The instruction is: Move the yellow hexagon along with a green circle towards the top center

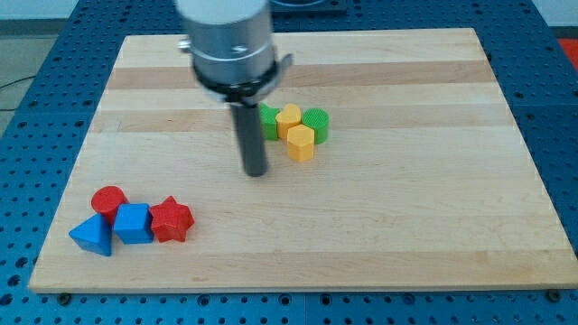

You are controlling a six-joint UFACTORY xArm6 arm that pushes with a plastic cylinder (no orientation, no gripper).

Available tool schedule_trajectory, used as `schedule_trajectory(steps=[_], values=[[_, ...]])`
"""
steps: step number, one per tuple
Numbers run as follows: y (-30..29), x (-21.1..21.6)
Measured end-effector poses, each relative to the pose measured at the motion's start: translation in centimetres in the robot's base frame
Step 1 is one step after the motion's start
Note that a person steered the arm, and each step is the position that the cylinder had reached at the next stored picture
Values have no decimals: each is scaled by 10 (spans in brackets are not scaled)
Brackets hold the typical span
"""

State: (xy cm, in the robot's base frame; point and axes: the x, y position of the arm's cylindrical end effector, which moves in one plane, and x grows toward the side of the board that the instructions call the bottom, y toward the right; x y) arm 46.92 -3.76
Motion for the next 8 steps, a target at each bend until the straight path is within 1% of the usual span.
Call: schedule_trajectory(steps=[2, 3, 4, 5, 6, 7, 8], values=[[81, -58], [101, -80], [118, -88], [118, -109], [129, -112], [157, -120], [132, -124]])
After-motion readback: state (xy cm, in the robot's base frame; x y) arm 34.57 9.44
